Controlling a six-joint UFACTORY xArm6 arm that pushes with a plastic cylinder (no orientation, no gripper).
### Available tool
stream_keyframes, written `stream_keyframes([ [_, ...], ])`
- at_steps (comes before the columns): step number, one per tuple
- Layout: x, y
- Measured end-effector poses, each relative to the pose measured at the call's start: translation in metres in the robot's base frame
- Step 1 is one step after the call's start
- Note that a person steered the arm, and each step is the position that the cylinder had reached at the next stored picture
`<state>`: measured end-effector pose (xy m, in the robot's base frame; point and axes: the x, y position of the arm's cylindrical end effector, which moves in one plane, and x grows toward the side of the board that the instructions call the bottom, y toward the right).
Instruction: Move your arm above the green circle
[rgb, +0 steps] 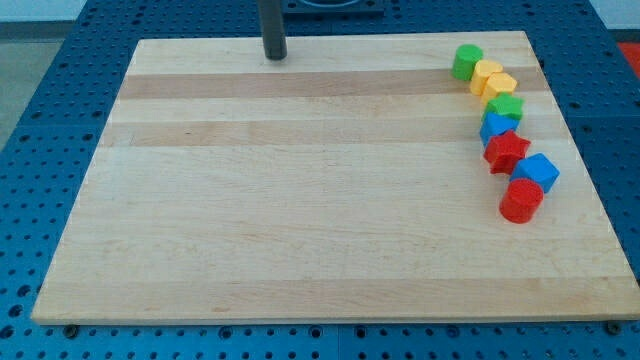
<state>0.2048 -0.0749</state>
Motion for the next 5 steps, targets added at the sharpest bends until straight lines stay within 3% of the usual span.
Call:
stream_keyframes([
  [2, -0.012, 0.039],
  [4, -0.013, 0.112],
  [5, -0.012, 0.179],
])
